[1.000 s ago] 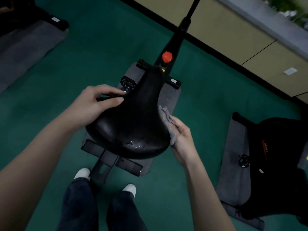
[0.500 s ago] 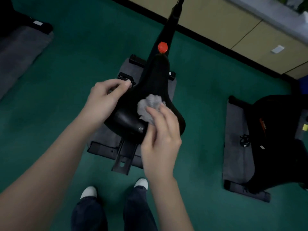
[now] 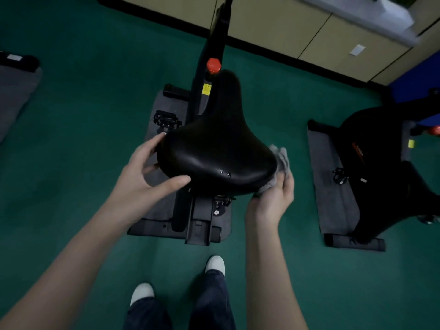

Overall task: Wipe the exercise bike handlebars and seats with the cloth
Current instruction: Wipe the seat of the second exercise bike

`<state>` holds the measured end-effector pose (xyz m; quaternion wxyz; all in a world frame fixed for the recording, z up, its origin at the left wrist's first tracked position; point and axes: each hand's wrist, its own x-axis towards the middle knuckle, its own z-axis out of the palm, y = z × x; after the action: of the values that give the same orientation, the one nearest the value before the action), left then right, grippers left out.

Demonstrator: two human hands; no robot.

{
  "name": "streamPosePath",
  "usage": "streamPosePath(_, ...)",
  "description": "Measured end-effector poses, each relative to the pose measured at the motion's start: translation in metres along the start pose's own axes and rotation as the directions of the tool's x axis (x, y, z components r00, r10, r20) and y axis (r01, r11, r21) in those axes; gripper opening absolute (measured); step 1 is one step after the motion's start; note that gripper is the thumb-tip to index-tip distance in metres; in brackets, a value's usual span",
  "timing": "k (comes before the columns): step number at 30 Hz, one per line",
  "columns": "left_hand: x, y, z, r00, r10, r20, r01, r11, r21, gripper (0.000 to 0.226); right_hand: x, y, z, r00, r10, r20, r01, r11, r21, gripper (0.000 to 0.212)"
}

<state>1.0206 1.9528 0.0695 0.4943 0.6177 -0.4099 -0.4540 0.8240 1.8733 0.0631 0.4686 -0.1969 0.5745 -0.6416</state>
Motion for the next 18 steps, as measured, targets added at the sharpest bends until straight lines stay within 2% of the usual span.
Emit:
streamPosePath(1, 0.002, -0.003, -0.002, 1.000, 0.007, 0.008, -0.007, 1.000, 0.019, 0.096, -0.008, 0.004, 0.001, 0.999, 0.035, -0.029, -0.033, 0.998, 0.060, 0.030)
streamPosePath(3, 0.004, -0.006, -0.003, 0.999, 0.033, 0.015, -0.034, 0.998, 0.049, 0.101, -0.029, 0.011, 0.007, 0.992, 0.020, -0.122, -0.006, 0.994, 0.108, 0.031)
streamPosePath(6, 0.008, -0.008, -0.003, 0.997, 0.075, 0.000, -0.075, 0.995, 0.069, 0.099, -0.059, 0.024, 0.016, 0.954, -0.127, -0.272, 0.128, 0.992, -0.012, 0.035)
streamPosePath(8, 0.011, -0.010, -0.003, 0.995, 0.100, -0.015, -0.098, 0.992, 0.075, 0.097, -0.080, 0.032, 0.022, 0.923, -0.280, -0.265, 0.246, 0.957, -0.154, 0.038)
streamPosePath(10, 0.012, -0.012, -0.002, 0.994, 0.106, -0.032, -0.103, 0.992, 0.076, 0.095, -0.096, 0.040, 0.022, 0.872, -0.458, -0.173, 0.400, 0.871, -0.286, 0.042)
streamPosePath(13, 0.012, -0.017, 0.002, 0.994, 0.093, -0.057, -0.091, 0.995, 0.040, 0.094, -0.101, 0.047, 0.020, 0.738, -0.673, 0.051, 0.627, 0.655, -0.421, 0.043)
streamPosePath(15, 0.012, -0.021, 0.003, 0.994, 0.094, -0.063, -0.093, 0.995, 0.017, 0.097, -0.099, 0.048, 0.022, 0.628, -0.737, 0.252, 0.755, 0.498, -0.427, 0.045)
streamPosePath(18, 0.015, -0.025, -0.001, 0.995, 0.085, -0.055, -0.086, 0.996, -0.013, 0.099, -0.096, 0.044, 0.028, 0.457, -0.741, 0.492, 0.878, 0.286, -0.385, 0.054)
